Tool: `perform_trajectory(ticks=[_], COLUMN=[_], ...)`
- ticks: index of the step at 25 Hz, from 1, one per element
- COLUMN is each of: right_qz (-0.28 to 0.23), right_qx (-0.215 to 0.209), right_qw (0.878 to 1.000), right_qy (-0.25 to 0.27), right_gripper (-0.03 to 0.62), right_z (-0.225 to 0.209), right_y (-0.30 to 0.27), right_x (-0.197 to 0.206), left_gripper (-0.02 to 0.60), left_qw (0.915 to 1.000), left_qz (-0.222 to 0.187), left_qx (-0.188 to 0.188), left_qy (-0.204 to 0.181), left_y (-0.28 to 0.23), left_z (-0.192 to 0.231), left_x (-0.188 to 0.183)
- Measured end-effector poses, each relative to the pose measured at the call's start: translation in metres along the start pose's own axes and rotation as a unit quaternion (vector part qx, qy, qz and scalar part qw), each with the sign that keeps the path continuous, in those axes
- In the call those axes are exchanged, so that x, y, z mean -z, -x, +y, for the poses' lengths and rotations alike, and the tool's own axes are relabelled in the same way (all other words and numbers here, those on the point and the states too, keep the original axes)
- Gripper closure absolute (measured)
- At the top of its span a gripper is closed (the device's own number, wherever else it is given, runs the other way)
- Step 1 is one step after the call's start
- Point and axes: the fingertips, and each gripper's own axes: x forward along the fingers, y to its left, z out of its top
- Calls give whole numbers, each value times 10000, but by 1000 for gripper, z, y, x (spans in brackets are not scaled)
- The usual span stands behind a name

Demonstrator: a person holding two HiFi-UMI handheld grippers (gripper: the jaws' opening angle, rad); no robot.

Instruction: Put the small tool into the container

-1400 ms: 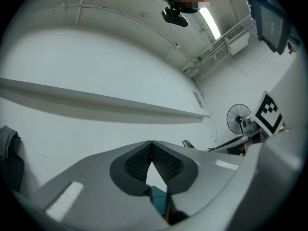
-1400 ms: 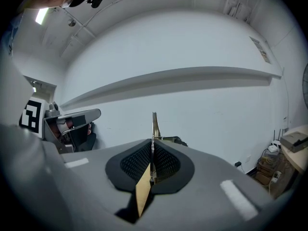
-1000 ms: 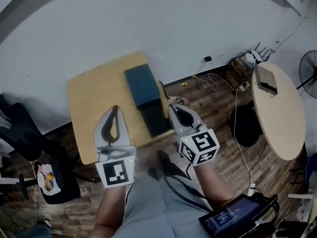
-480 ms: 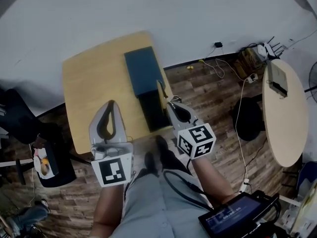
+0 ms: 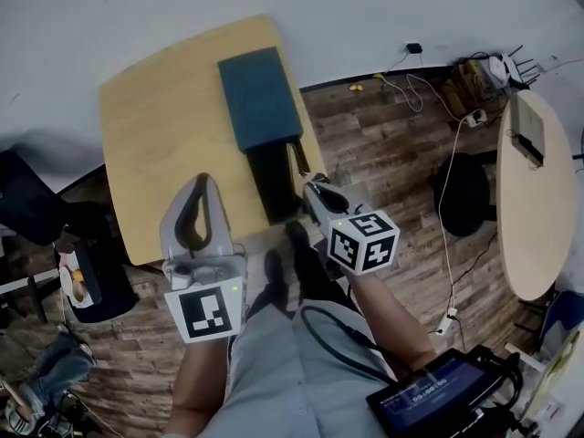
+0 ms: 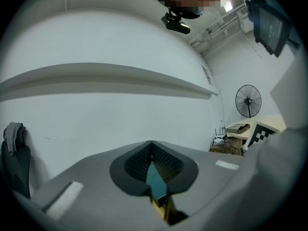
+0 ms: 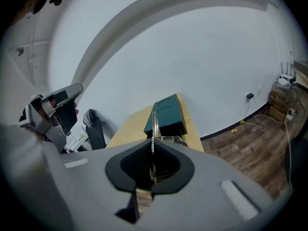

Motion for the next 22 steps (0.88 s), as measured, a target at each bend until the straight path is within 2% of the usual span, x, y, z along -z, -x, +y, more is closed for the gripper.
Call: perform_trajectory(ticks=[7, 11, 16, 22], right_qz=[583, 829, 1191, 1507], right_qx=[-85, -155, -178, -284], right_qw=[9961, 9930, 9885, 9799], right_qy=[-661, -823, -914, -1275], right_gripper=[589, 589, 589, 589], right_z=[-13, -17, -21, -26], right_y=[-13, -22, -37, -55], right_x=[18, 15, 19, 19], left_gripper=[571, 571, 571, 571], left_qw=[9999, 9999, 9994, 9991], left_qz=[107, 73, 107, 65], left_qx=[-68, -132, -316, -417], left_qy=[2, -76, 22, 38], left_y=[-6, -11, -17, -27], left_z=[-3, 2, 12, 25], left_x=[9, 8, 8, 5])
